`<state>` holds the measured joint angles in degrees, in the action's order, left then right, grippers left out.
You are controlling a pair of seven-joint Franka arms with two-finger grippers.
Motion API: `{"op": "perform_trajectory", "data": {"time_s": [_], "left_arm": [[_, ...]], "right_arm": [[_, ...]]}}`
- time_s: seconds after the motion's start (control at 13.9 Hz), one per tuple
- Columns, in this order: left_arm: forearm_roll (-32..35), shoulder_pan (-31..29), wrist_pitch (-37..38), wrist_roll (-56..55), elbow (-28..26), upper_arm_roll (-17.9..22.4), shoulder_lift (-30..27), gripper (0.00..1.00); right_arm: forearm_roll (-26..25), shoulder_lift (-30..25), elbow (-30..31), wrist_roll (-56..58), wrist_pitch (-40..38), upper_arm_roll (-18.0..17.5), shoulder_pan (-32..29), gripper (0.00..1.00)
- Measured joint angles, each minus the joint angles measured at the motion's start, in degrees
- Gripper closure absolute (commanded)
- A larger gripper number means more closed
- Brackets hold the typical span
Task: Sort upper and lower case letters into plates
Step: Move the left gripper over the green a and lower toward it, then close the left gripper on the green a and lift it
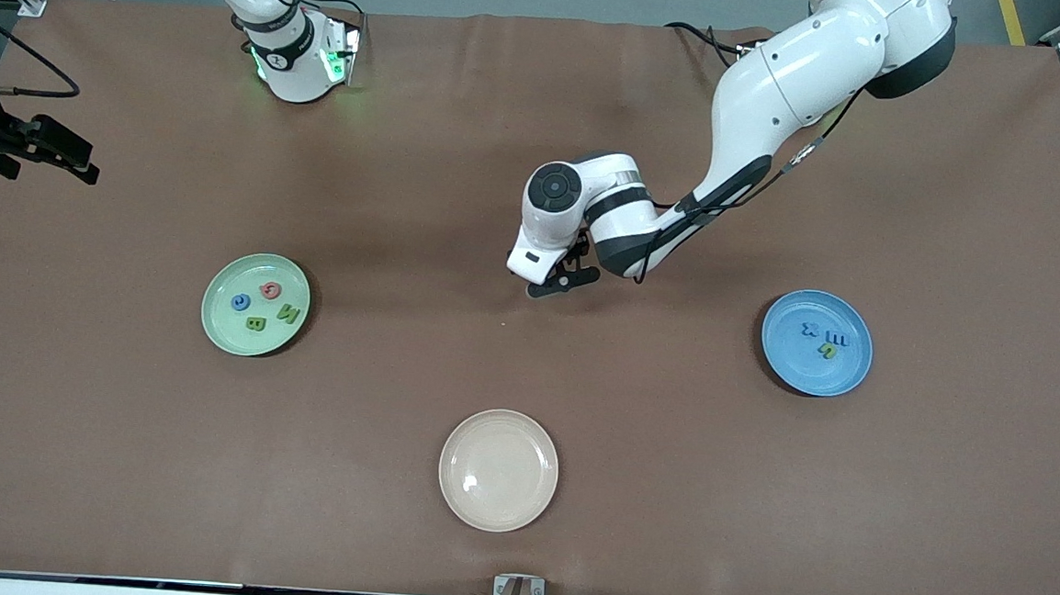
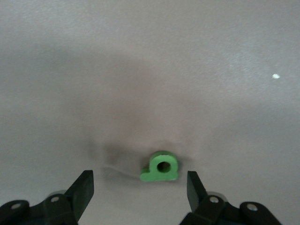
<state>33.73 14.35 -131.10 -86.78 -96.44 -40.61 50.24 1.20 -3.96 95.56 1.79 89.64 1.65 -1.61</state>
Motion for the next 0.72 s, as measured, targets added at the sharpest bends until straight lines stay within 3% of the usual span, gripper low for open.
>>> {"op": "perform_trajectory", "data": {"time_s": [0.72], "left_arm": [[0.0, 0.7, -1.3, 0.0, 0.1, 0.7, 0.2, 0.21]], "right_arm": [[0.2, 0.0, 0.0, 0.0, 0.0, 0.3, -0.2, 0.0]]}}
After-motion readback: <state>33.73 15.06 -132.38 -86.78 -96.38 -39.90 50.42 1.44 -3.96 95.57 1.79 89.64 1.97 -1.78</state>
